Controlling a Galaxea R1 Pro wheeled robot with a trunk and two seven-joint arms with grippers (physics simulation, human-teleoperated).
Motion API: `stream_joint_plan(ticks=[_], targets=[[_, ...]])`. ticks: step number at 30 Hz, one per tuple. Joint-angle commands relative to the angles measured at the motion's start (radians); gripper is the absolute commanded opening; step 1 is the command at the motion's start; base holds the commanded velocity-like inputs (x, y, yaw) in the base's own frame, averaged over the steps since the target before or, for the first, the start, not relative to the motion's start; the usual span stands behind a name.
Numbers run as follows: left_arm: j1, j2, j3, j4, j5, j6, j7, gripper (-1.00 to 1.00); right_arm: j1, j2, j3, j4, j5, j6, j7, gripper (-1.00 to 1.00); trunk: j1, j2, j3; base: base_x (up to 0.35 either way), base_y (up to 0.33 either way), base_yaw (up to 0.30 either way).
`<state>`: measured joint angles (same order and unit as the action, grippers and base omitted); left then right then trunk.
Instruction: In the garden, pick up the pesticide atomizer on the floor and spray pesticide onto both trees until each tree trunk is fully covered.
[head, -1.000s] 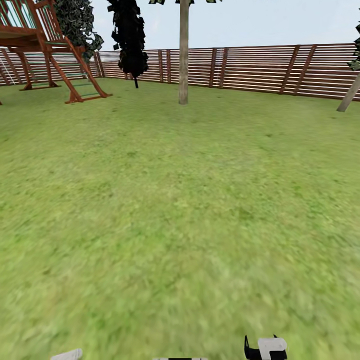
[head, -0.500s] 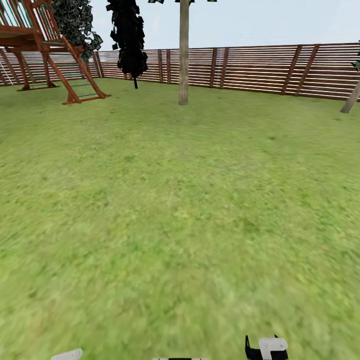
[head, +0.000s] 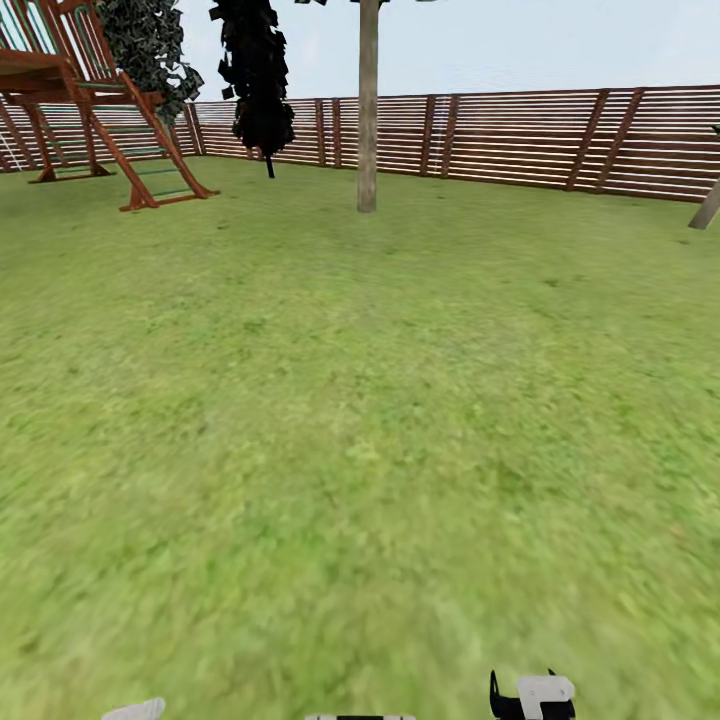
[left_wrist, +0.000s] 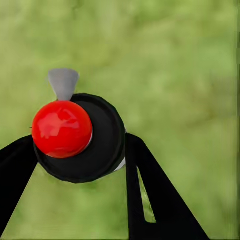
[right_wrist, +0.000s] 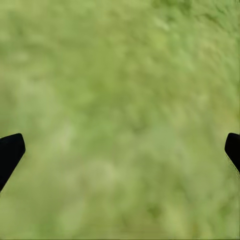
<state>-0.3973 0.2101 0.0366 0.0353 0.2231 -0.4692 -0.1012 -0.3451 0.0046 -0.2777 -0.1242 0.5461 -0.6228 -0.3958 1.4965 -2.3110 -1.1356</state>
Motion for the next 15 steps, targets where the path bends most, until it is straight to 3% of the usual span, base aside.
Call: stream_joint_plan(ticks=[1,15], targets=[[0.0,0.0,0.0,0.0,0.001,0.0,-0.001,-1.0,0.0,0.0,0.0,0.0,0.0,0.0,0.0,1.0,0.0,0.0,0.0,0.34,0.0,0.0],[0.0,0.0,0.0,0.0,0.001,0.0,-0.001,-1.0,0.0,0.0,0.0,0.0,0.0,0.0,0.0,1.0,0.0,0.0,0.0,0.34,0.0,0.0]])
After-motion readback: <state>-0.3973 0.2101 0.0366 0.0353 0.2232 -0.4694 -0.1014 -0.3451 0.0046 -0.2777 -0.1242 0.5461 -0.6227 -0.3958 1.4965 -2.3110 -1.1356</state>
